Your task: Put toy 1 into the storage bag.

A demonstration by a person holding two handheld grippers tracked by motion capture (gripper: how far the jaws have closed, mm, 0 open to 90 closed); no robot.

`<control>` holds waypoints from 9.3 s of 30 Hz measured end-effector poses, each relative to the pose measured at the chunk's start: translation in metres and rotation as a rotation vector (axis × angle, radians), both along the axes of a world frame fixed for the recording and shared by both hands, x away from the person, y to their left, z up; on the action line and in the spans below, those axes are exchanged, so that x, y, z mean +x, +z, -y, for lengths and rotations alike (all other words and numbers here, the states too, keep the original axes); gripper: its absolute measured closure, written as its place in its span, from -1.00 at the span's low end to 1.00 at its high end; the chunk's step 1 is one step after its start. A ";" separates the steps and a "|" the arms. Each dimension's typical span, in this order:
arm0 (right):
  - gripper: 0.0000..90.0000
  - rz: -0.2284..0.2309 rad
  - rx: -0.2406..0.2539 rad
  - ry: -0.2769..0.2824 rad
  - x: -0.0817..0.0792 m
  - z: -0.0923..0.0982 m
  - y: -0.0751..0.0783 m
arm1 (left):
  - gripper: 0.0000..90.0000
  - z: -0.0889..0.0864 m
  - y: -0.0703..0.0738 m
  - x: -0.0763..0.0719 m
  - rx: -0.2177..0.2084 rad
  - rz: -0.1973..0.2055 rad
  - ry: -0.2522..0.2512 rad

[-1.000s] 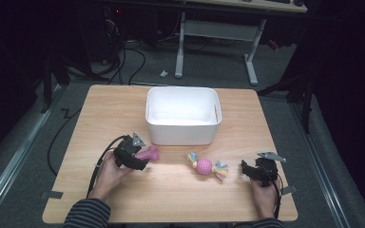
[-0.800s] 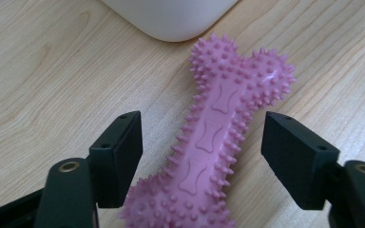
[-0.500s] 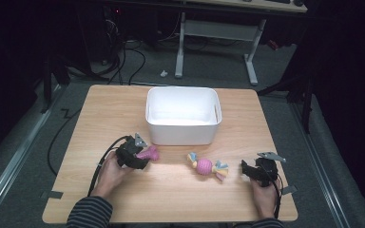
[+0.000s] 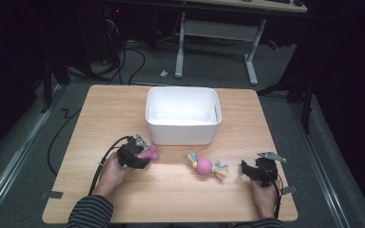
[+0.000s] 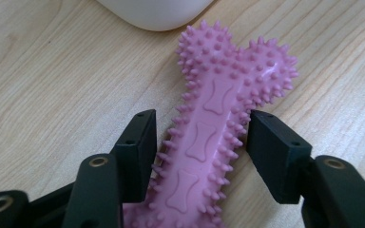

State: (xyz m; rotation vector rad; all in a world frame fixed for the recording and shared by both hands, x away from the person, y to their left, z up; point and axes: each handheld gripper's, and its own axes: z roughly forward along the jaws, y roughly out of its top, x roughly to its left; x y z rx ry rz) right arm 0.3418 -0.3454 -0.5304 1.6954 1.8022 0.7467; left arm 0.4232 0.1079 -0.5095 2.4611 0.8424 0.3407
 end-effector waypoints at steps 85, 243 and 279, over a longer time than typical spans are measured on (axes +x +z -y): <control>-0.46 0.000 -0.001 0.002 0.000 0.000 0.000 | 0.30 0.007 0.085 -0.036 -0.158 -0.011 -0.080; -0.46 -0.001 -0.002 0.046 0.001 -0.003 0.000 | 0.25 0.125 0.117 0.098 -0.010 -0.026 -0.042; -0.47 -0.007 0.002 0.044 0.002 -0.003 0.000 | -0.24 0.023 0.164 0.048 -0.256 0.103 0.085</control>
